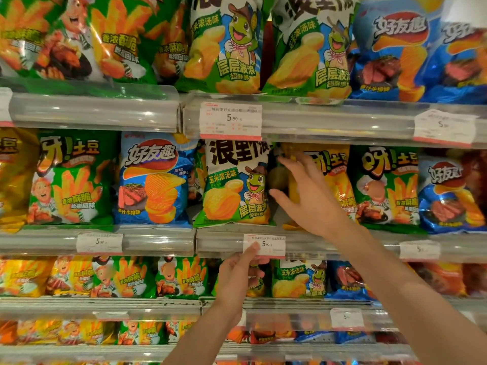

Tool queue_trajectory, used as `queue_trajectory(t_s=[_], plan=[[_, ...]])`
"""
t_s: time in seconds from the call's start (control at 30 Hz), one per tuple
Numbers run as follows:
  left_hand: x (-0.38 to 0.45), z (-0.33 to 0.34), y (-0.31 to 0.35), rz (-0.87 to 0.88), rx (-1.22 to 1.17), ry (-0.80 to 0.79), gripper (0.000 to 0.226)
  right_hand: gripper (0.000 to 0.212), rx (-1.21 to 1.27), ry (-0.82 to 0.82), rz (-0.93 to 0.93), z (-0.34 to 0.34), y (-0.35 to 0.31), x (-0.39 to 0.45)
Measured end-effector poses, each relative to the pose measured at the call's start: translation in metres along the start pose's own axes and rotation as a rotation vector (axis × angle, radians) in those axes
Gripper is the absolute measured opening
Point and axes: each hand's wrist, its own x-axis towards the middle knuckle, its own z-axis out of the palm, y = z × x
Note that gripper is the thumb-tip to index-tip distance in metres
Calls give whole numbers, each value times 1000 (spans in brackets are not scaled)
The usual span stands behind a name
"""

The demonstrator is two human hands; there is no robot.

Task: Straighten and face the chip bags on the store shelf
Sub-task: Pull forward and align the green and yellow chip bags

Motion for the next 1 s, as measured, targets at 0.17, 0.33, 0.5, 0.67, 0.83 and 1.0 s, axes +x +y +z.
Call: queue_trajectory(t_s=[0.17, 0.33, 0.5, 0.67, 0.83, 1.0], plan=[[2, 14, -8, 15, -113, 67, 26, 69, -29, 24, 248, -36, 49, -21], [7, 19, -11, 49, -103, 79, 22, 78, 144, -157, 397, -56, 79, -34], [7, 16, -9, 45, -91, 43, 20, 97, 287, -241, 370, -50, 89, -29], [4, 16, -6, 50, -59, 33, 20, 87, 317, -180, 363, -37, 86, -30], [2, 17, -5, 44, -60, 34, 25, 80, 235, 102, 212, -24, 68, -39], [3, 15, -7, 47, -41, 32, 29, 79, 262, 163, 193, -6, 62, -42]])
